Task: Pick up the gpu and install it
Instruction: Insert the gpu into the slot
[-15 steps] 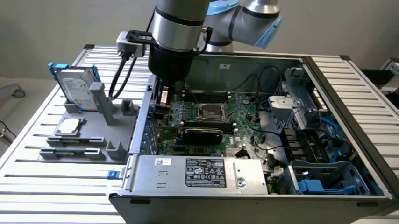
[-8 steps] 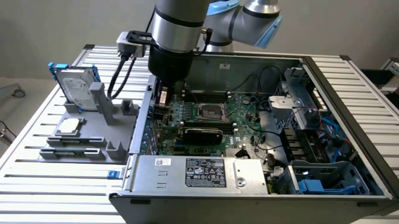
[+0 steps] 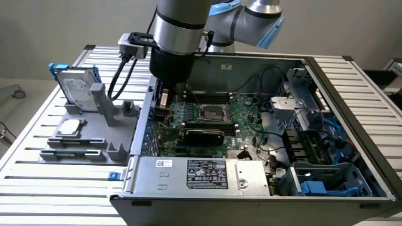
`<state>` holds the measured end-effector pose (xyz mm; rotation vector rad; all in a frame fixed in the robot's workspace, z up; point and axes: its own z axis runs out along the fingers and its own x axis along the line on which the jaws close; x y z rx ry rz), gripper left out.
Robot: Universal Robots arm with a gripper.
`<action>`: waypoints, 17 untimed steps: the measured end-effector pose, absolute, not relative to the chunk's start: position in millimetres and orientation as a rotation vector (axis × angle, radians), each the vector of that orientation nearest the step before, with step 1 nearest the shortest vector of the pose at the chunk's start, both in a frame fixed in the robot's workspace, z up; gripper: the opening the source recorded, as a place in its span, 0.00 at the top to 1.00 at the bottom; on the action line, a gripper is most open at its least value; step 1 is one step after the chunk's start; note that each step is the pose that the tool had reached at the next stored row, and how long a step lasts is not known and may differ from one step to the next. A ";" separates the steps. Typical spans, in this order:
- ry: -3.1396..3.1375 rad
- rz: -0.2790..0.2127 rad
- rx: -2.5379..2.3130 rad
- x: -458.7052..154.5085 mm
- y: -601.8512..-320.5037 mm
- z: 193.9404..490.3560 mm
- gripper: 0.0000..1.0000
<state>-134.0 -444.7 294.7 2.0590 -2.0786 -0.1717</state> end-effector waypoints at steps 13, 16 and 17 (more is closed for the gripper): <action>-2.089 -0.170 2.047 -128.6 -444.6 301.2 0.89; -2.089 -0.170 2.047 -123.5 -444.6 303.8 0.89; -2.090 -0.169 2.048 -121.9 -444.6 304.5 0.89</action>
